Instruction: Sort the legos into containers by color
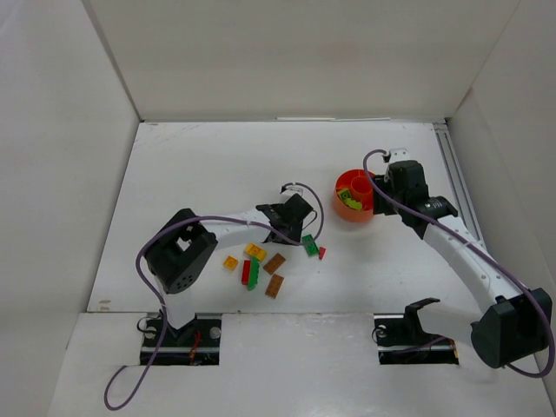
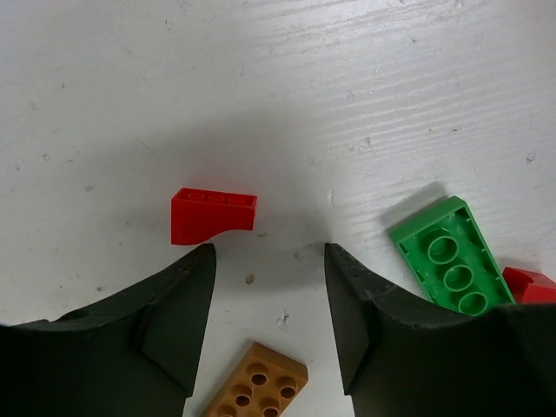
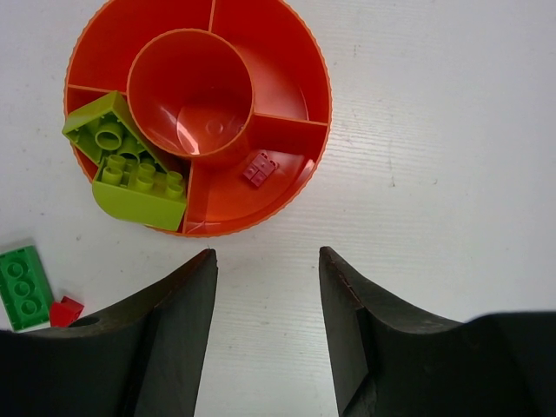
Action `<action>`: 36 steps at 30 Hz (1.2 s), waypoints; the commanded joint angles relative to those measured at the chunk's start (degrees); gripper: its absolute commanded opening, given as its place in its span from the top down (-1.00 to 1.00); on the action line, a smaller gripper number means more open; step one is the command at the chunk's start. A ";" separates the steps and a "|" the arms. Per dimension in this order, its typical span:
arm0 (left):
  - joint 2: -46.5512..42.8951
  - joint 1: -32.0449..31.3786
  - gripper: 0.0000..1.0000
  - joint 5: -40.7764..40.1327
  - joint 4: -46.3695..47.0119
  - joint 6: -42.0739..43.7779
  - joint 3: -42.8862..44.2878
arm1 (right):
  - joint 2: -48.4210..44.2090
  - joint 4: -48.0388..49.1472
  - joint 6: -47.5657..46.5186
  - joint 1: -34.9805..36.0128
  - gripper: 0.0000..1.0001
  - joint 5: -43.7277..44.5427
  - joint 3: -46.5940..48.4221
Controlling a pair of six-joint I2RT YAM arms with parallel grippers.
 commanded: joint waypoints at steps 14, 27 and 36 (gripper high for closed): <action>4.99 3.69 -0.14 -3.77 -9.78 -7.65 3.66 | -1.38 0.84 -0.65 -0.78 -0.12 0.89 0.03; 4.99 3.08 0.23 0.80 -6.36 -6.50 2.08 | -1.90 0.84 -0.65 -0.78 -0.12 0.89 -0.50; 7.28 3.08 0.12 0.19 -5.31 -4.74 4.36 | -2.43 0.84 -0.65 -0.78 -0.12 0.36 -1.02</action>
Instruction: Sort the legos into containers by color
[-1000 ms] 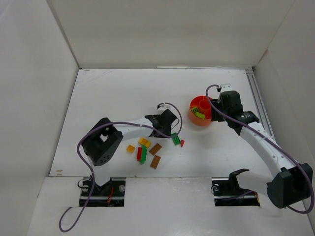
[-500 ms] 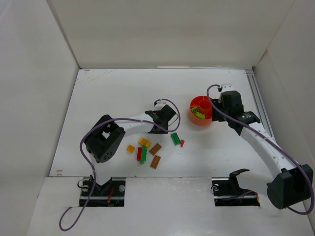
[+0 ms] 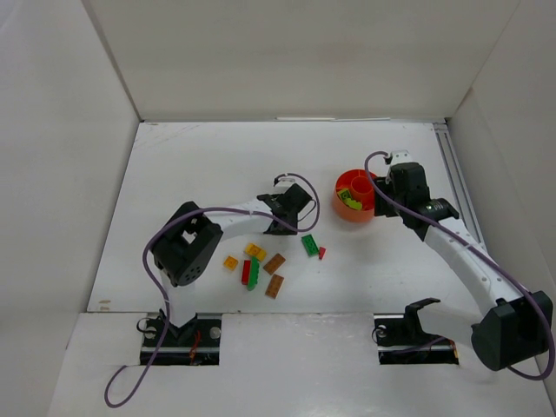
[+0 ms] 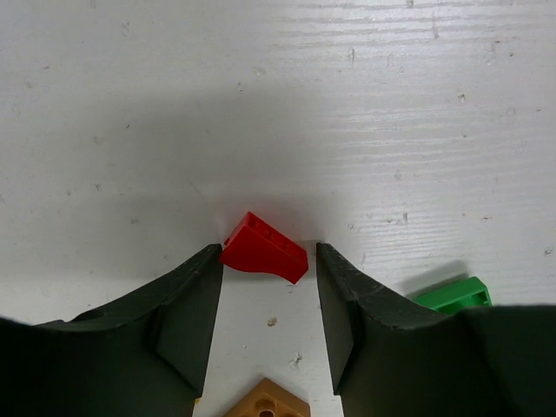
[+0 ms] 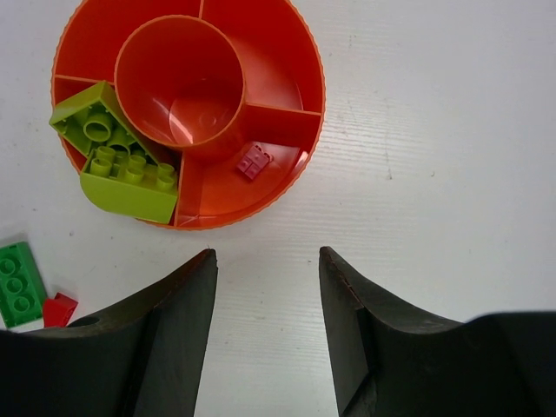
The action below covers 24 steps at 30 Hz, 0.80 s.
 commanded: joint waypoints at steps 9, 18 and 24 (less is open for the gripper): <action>3.30 0.26 0.20 2.86 -1.59 2.06 -1.90 | -1.53 1.00 -0.62 -0.36 -0.12 0.38 -0.02; 0.57 0.26 0.47 3.47 0.44 2.06 -2.54 | -1.53 1.52 -0.62 -0.36 -0.12 -0.14 -0.02; -1.27 -0.88 0.47 1.46 -1.58 2.59 -0.61 | -2.06 1.52 -0.62 -0.36 -0.12 -0.67 -0.02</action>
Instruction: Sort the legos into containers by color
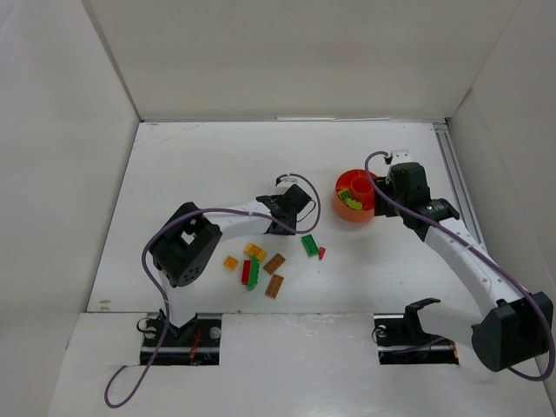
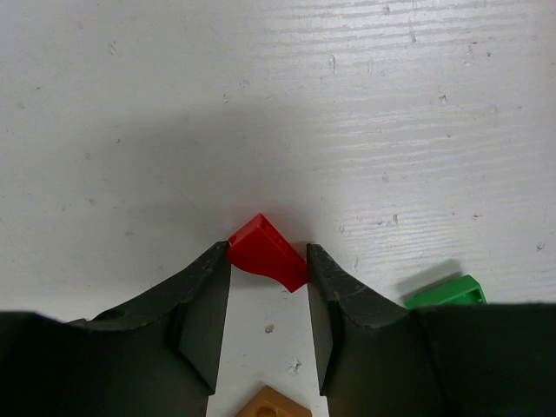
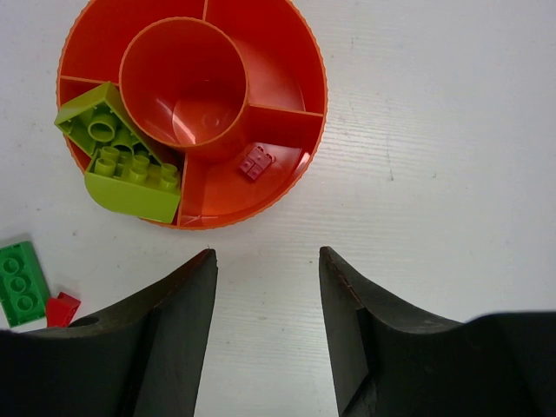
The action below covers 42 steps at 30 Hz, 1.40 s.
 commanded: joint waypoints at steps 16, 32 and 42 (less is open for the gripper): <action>-9.87 -6.28 0.47 1.56 -6.67 1.76 3.58 | -4.67 -0.05 1.56 -1.56 -0.12 0.63 0.05; 3.04 -10.77 0.39 6.84 -4.81 17.93 33.98 | -15.04 -9.37 7.11 -13.70 -0.21 7.33 3.83; 14.47 -10.77 0.39 11.58 -7.02 21.10 49.30 | -15.05 -9.90 6.06 -13.70 -0.23 7.94 3.83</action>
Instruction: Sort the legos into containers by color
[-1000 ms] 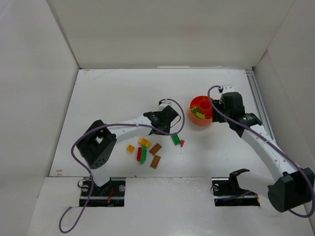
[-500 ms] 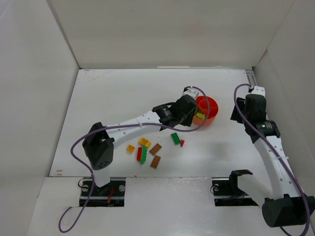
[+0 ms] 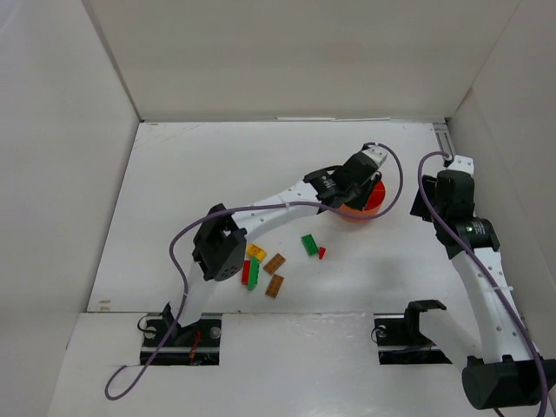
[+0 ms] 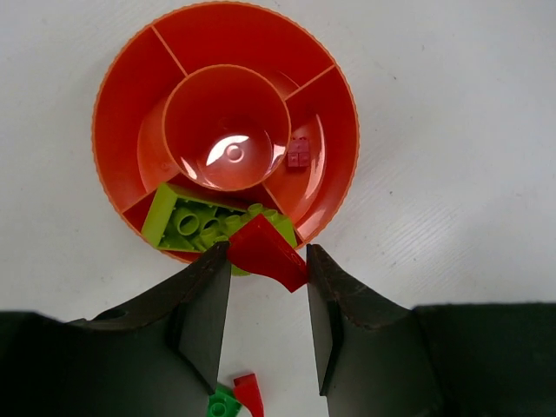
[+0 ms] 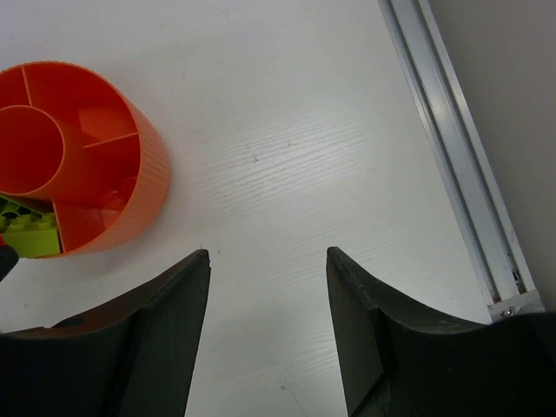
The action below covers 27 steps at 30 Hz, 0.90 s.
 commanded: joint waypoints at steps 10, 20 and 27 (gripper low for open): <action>4.30 -0.52 0.37 5.98 0.18 3.76 9.08 | -0.49 0.57 -0.22 -0.26 -0.23 0.44 2.30; 7.28 -0.52 0.32 8.18 0.18 3.76 10.93 | 0.56 1.10 -0.74 -0.26 -0.29 0.44 2.30; 7.82 -0.52 0.02 8.79 0.18 3.76 10.93 | 0.56 1.10 -0.74 -0.26 -0.31 -0.08 1.77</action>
